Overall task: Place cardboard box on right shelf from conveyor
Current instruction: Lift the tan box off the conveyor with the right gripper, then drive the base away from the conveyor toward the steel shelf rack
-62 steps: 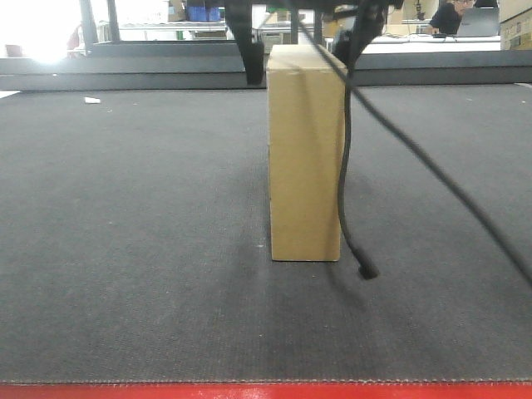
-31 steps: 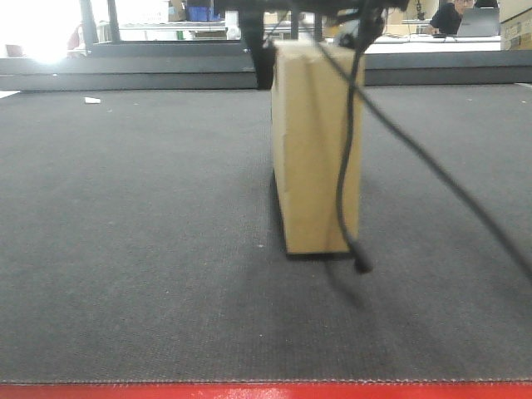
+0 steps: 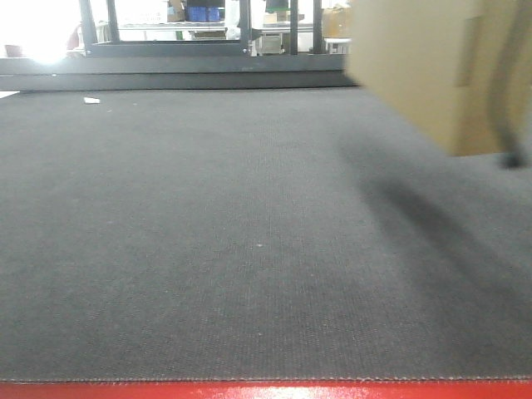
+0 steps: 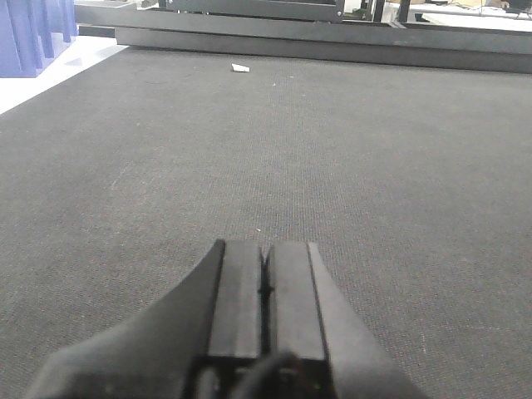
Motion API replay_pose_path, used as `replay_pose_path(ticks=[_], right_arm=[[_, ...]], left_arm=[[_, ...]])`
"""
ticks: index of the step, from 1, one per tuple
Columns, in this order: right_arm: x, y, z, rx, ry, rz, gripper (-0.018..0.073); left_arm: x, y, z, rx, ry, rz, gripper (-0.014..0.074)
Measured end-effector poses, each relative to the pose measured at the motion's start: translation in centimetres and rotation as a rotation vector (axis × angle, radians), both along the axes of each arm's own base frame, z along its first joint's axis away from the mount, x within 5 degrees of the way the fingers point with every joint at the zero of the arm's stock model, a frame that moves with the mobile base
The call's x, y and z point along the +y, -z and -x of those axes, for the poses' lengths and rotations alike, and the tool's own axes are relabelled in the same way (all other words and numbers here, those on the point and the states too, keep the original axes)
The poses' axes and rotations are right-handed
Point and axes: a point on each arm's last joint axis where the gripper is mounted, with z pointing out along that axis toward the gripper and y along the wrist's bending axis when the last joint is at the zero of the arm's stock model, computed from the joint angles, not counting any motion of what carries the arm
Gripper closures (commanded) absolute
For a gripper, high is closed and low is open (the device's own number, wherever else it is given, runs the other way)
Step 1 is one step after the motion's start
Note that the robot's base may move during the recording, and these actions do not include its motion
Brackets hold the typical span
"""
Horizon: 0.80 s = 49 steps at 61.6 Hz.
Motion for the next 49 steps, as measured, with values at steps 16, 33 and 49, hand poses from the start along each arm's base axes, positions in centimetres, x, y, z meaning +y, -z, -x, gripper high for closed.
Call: replay_pose_path(ticks=[16, 33, 49], right_arm=[[-4.8, 0.8, 10.1, -0.144, 0.013, -0.029, 0.0353], [-7.9, 3.4, 21.2, -0.385, 0.0, -0.091, 0.0353], [-9.5, 3.3, 27.0, -0.591, 0.002, -0.148, 0.0353]], left_arm=[[0.0, 0.0, 0.0, 0.0, 0.0, 0.0, 0.0713], [0.0, 0.0, 0.0, 0.0, 0.0, 0.0, 0.0713], [0.0, 0.0, 0.0, 0.0, 0.0, 0.0, 0.0713]])
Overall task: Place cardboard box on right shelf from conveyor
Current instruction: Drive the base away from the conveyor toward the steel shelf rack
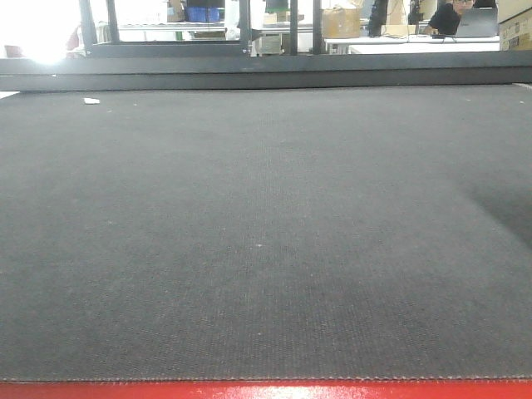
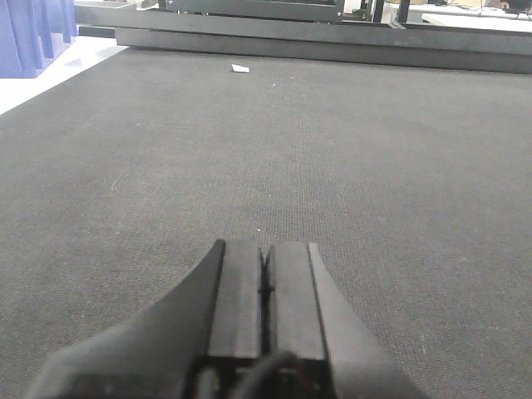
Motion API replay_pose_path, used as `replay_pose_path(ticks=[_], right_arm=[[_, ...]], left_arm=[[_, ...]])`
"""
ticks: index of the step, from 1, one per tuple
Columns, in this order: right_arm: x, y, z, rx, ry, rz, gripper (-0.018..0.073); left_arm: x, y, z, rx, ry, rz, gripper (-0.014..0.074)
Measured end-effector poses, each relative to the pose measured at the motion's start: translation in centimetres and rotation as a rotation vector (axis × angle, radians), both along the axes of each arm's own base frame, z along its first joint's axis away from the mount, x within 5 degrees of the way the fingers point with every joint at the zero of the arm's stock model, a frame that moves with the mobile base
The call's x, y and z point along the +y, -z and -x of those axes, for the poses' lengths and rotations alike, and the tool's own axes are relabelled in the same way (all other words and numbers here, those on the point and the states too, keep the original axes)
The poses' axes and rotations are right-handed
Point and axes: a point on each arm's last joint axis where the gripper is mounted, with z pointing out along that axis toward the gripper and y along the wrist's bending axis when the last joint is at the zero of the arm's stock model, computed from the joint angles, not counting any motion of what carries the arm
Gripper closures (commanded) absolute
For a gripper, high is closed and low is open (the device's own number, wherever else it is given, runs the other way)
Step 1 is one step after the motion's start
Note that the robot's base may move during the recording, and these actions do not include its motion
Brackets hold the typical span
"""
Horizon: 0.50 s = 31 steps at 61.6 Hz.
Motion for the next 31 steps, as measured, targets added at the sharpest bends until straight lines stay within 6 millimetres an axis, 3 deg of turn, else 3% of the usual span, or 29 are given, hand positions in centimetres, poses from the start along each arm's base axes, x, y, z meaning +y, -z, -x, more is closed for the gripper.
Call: replay_pose_path(ticks=[8, 31], right_arm=[[-0.3, -0.4, 1.1, -0.071, -0.002, -0.018, 0.0353], [-0.3, -0.6, 1.2, -0.099, -0.004, -0.023, 0.0353]], left_arm=[[0.0, 0.0, 0.0, 0.0, 0.0, 0.0, 0.0713], [0.0, 0.0, 0.0, 0.0, 0.0, 0.0, 0.0712]])
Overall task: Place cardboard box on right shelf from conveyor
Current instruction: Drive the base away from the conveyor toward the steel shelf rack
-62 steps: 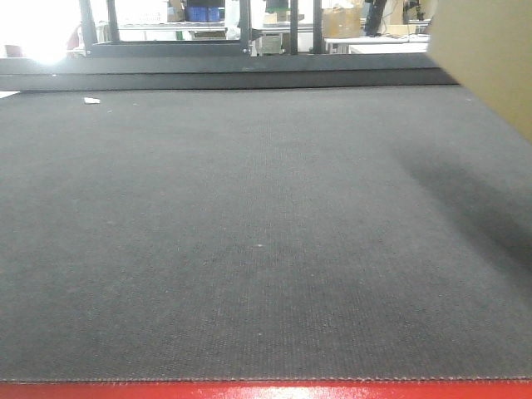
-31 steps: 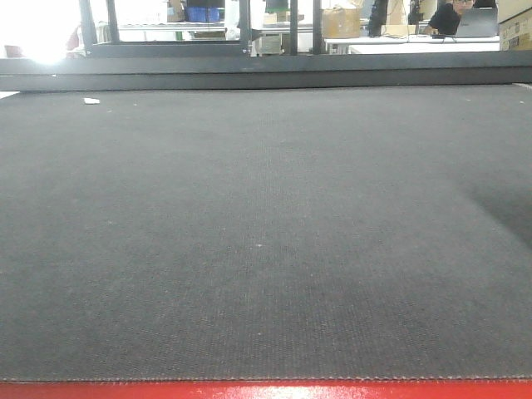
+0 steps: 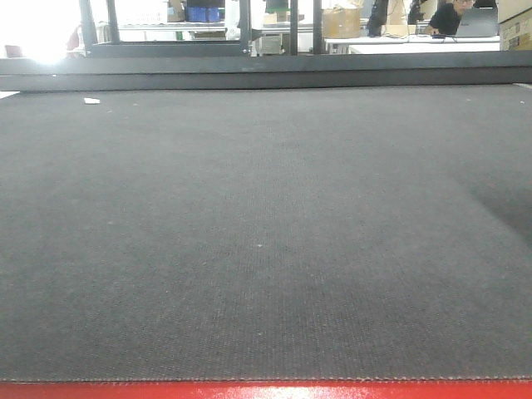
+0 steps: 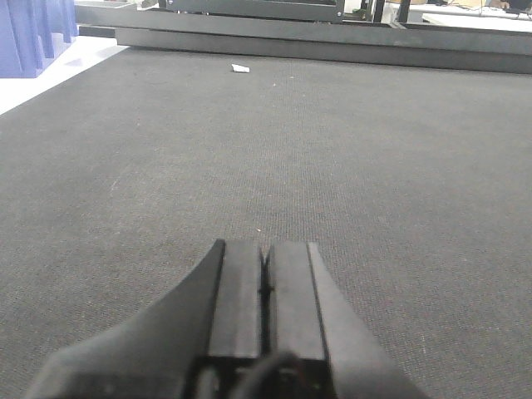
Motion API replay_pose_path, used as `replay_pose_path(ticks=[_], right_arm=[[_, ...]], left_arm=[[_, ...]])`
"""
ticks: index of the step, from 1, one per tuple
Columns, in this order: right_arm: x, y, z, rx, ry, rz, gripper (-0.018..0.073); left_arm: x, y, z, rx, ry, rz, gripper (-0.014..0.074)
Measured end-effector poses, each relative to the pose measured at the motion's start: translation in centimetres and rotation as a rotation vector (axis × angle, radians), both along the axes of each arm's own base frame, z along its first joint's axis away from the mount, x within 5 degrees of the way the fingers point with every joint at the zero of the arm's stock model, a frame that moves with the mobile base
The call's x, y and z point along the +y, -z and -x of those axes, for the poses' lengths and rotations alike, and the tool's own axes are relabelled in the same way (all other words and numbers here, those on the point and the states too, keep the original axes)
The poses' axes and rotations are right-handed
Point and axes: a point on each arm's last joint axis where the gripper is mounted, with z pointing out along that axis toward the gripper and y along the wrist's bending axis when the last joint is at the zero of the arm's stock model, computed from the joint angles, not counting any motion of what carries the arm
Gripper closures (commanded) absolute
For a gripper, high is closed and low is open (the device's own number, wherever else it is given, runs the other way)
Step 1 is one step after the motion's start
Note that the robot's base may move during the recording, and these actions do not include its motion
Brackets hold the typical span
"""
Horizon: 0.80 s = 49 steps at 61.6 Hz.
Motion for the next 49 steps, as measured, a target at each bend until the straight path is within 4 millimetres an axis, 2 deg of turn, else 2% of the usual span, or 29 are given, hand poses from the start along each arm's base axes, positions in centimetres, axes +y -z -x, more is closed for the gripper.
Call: replay_pose_path(ticks=[49], right_arm=[[0.0, 0.0, -0.01, -0.001, 0.0, 0.0, 0.0353]], left_arm=[[0.0, 0.0, 0.0, 0.0, 0.0, 0.0, 0.0713]])
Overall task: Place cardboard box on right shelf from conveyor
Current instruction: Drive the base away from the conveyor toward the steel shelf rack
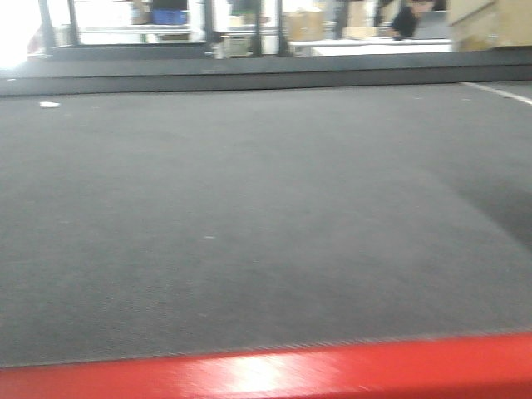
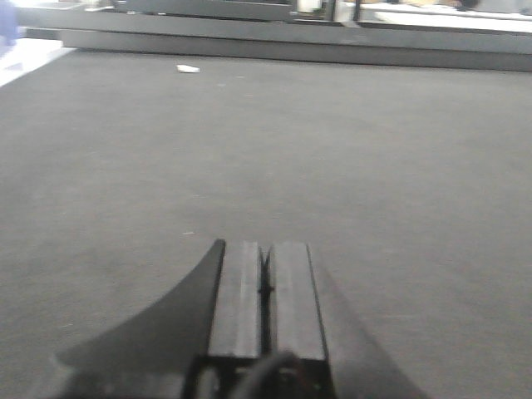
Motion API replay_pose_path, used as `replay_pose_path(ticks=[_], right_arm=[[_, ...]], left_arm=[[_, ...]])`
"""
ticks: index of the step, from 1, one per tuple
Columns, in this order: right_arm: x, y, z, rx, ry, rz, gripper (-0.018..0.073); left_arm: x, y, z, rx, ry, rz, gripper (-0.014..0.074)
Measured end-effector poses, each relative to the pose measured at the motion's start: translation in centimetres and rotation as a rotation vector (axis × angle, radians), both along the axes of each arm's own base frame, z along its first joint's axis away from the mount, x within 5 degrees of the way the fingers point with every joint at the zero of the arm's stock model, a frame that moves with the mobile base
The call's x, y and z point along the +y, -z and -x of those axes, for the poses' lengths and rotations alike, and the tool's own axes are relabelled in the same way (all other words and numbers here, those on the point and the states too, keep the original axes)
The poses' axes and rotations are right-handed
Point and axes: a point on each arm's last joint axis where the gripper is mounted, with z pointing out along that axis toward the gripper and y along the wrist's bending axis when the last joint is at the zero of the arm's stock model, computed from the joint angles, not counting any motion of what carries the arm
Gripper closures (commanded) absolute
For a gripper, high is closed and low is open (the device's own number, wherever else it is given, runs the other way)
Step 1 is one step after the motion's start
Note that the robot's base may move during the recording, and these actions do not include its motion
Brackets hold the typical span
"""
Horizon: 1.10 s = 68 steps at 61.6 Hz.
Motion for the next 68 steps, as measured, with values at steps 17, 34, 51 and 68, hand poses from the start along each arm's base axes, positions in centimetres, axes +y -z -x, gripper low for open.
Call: replay_pose_path(ticks=[17, 34, 51, 68], right_arm=[[0.0, -0.01, 0.0, -0.002, 0.0, 0.0, 0.0353], [0.0, -0.01, 0.0, -0.002, 0.0, 0.0, 0.0353], [-0.01, -0.02, 0.0, -0.002, 0.001, 0.001, 0.0353], [-0.01, -0.02, 0.0, -0.002, 0.001, 0.001, 0.0353]], left_arm=[[0.0, 0.0, 0.0, 0.0, 0.0, 0.0, 0.0713], [0.0, 0.0, 0.0, 0.0, 0.0, 0.0, 0.0713], [0.0, 0.0, 0.0, 0.0, 0.0, 0.0, 0.0713], [0.0, 0.0, 0.0, 0.0, 0.0, 0.0, 0.0713]])
